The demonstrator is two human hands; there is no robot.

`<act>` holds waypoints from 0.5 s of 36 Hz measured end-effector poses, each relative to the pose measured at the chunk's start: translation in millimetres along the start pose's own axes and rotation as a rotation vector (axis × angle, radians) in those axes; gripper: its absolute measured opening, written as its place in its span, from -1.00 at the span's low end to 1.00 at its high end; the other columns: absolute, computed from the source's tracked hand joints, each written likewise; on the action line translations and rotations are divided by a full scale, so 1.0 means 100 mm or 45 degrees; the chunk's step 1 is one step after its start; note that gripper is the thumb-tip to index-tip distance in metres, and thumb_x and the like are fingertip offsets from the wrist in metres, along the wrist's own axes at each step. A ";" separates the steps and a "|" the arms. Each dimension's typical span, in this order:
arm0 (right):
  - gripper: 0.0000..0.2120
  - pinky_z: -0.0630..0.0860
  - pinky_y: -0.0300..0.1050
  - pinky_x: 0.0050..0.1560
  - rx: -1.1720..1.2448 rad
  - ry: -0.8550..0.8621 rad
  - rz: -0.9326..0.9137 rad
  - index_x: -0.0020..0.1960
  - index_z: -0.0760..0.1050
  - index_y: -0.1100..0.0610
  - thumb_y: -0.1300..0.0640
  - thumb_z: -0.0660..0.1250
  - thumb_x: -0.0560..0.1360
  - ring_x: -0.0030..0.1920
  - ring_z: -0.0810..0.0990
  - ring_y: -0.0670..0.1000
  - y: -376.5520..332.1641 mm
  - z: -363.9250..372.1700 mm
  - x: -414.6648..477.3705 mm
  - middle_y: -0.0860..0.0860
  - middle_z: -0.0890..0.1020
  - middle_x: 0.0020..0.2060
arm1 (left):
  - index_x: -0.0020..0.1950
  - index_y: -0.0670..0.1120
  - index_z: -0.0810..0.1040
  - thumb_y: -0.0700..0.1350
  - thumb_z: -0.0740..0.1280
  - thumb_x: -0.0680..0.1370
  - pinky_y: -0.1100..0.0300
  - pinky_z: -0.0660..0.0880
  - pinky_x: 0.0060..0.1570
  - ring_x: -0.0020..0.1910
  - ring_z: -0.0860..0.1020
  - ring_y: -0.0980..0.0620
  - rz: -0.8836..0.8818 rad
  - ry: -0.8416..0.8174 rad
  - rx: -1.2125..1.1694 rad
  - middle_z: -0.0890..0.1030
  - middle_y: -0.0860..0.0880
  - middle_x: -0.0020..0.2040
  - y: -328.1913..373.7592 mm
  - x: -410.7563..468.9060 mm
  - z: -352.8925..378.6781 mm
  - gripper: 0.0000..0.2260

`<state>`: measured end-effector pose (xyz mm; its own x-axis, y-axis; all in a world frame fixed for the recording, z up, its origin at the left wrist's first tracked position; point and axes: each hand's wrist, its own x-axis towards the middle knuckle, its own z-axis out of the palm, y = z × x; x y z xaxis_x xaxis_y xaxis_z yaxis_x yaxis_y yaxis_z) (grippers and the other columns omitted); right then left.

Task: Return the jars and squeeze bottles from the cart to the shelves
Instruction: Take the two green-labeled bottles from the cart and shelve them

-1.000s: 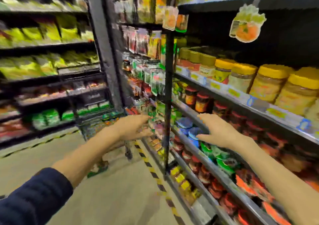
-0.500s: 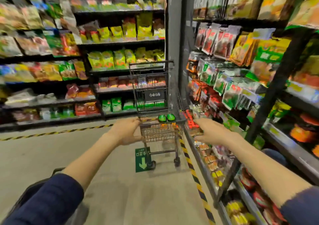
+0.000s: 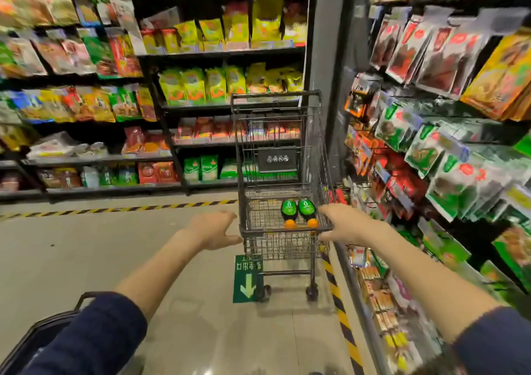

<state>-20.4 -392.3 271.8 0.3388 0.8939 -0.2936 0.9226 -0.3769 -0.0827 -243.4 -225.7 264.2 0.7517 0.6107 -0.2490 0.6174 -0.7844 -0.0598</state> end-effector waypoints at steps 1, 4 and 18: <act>-0.40 0.44 0.07 0.27 0.001 -0.005 -0.011 0.37 0.31 0.21 -0.11 0.31 0.47 0.31 0.44 0.15 0.07 -0.02 0.17 0.15 0.45 0.32 | 0.41 -0.08 0.31 0.23 0.24 0.50 0.01 0.42 0.26 0.32 0.43 -0.08 -0.005 -0.007 0.000 0.42 -0.08 0.39 0.01 0.17 -0.02 -0.41; -0.40 0.42 0.05 0.29 -0.001 -0.014 -0.061 0.38 0.31 0.22 -0.10 0.31 0.47 0.32 0.43 0.14 0.32 -0.15 0.64 0.15 0.45 0.33 | 0.38 -0.09 0.35 0.21 0.23 0.52 0.04 0.43 0.22 0.29 0.46 -0.08 -0.010 -0.035 0.003 0.47 -0.09 0.34 0.06 0.68 -0.10 -0.46; -0.30 0.40 0.04 0.30 0.036 -0.123 -0.107 0.42 0.24 0.20 -0.07 0.38 0.42 0.34 0.41 0.15 1.24 -0.48 2.52 0.17 0.43 0.33 | 0.41 -0.19 0.31 0.20 0.25 0.51 -0.03 0.40 0.29 0.34 0.40 -0.12 -0.102 -0.176 -0.239 0.43 -0.16 0.37 0.00 2.67 -0.05 -0.38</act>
<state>188.3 -202.1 233.2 0.2398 0.8955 -0.3750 0.9408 -0.3096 -0.1377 -41.6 -62.1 202.5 0.6679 0.6390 -0.3814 0.7156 -0.6923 0.0932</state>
